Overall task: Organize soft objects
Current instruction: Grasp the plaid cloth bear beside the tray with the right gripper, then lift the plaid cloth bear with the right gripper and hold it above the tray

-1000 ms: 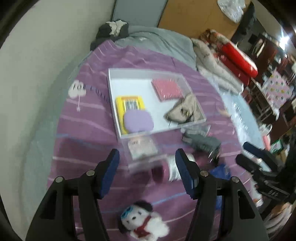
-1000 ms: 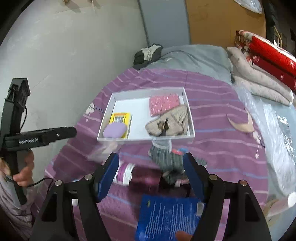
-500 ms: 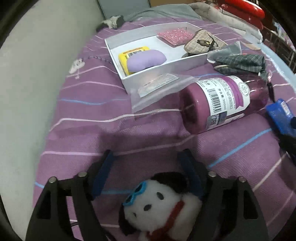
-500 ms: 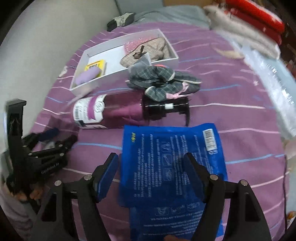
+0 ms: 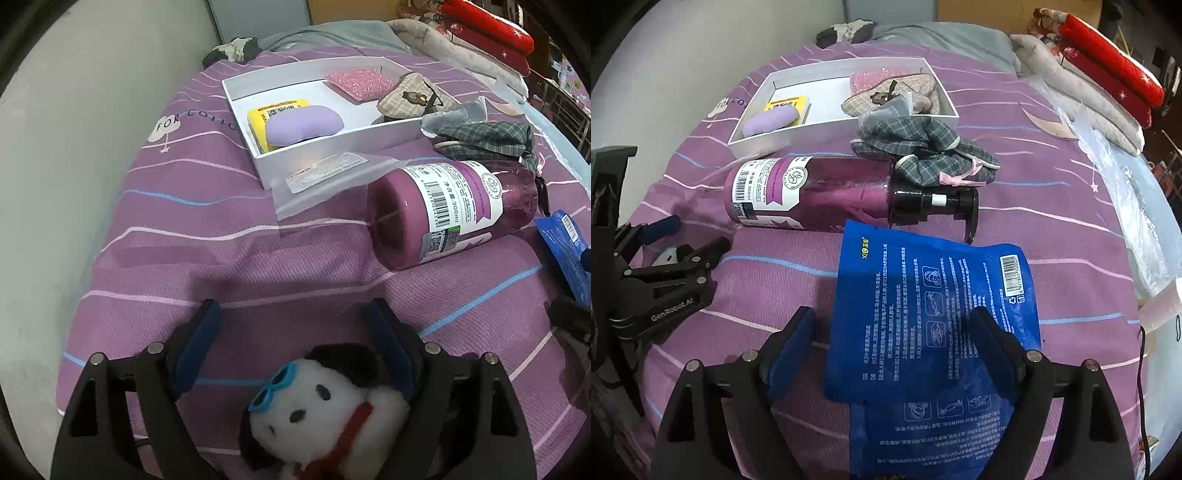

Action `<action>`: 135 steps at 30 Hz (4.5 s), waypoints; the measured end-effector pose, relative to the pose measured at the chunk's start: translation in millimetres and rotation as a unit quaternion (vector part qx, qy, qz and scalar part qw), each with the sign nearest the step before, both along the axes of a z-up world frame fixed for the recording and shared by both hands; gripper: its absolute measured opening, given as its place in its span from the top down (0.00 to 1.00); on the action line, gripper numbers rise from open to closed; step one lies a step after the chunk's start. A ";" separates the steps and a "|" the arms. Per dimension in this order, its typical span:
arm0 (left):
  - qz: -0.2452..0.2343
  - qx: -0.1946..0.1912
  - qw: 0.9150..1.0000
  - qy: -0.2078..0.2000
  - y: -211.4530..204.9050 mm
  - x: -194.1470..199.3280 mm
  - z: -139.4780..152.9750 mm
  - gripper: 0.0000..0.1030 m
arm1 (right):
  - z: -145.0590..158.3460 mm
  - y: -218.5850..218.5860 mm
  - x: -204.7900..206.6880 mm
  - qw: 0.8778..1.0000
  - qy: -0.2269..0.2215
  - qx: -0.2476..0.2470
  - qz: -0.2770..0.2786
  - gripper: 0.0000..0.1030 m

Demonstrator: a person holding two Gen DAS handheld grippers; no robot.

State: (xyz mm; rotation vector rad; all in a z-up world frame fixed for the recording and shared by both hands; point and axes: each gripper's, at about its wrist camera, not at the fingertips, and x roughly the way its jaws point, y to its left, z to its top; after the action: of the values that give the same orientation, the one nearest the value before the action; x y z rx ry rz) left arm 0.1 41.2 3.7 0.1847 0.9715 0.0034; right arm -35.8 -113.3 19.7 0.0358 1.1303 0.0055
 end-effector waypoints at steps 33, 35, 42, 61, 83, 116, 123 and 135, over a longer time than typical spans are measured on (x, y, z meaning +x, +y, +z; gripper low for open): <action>0.000 -0.002 1.000 -0.001 1.1 1.0 0.0 0.20 | -6.5 -60.6 113.2 0.980 -0.028 0.130 -0.148 0.51; 0.000 -0.002 1.000 -0.001 1.0 0.9 -0.1 0.20 | -1.8 -59.6 109.9 0.982 -0.037 0.126 -0.138 0.55; 0.000 -0.002 1.000 -0.001 0.9 1.1 -0.1 0.20 | 30.4 -57.2 89.9 0.976 -0.093 0.159 -0.113 0.61; 0.000 -0.002 1.000 -0.002 0.7 0.5 -0.3 0.20 | 164.0 -10.4 150.0 0.968 -0.089 0.231 -0.047 0.60; 0.004 -0.004 1.000 -0.004 1.4 0.3 1.1 0.20 | 60.9 -18.0 119.8 0.980 -0.019 0.189 -0.065 0.59; 0.017 0.015 1.000 0.001 0.4 13.1 -1.4 0.07 | 48.7 -54.4 118.1 0.971 -0.016 0.231 -0.063 0.59; 0.023 -0.053 0.998 -0.008 15.0 1.8 15.5 0.27 | 49.1 -52.0 118.9 0.970 -0.017 0.237 -0.051 0.59; -0.025 0.005 0.997 -0.067 12.1 5.2 62.0 0.26 | 49.3 -51.7 119.2 0.968 -0.019 0.245 -0.045 0.59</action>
State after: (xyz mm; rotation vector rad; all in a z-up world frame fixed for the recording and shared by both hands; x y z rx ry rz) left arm 5.3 53.2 65.7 0.2154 0.8325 -0.0250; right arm 83.3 -165.0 69.1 0.5266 1.0653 0.2049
